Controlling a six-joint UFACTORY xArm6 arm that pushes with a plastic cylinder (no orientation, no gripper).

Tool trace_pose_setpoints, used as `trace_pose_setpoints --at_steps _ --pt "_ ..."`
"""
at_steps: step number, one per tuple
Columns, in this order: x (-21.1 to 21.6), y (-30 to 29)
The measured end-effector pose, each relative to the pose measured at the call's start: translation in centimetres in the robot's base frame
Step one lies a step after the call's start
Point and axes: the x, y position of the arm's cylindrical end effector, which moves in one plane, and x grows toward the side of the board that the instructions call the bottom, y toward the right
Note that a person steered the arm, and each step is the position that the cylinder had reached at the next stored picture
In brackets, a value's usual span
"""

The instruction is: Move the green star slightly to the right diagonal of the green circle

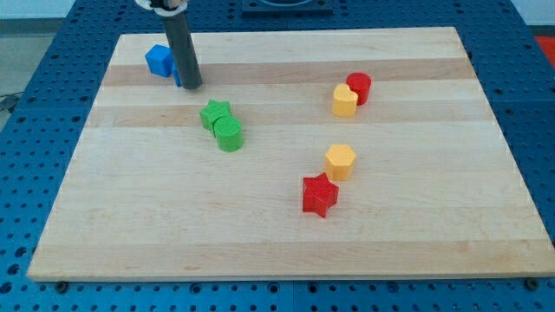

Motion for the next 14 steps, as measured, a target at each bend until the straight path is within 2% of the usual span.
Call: trace_pose_setpoints --at_steps 2,4,11,12,13,14 --pt "-0.6 -1.1" --pt "4.9 1.9" --pt "4.9 1.0" --pt "6.6 1.3" --pt "10.4 3.5" --pt "10.4 5.0"
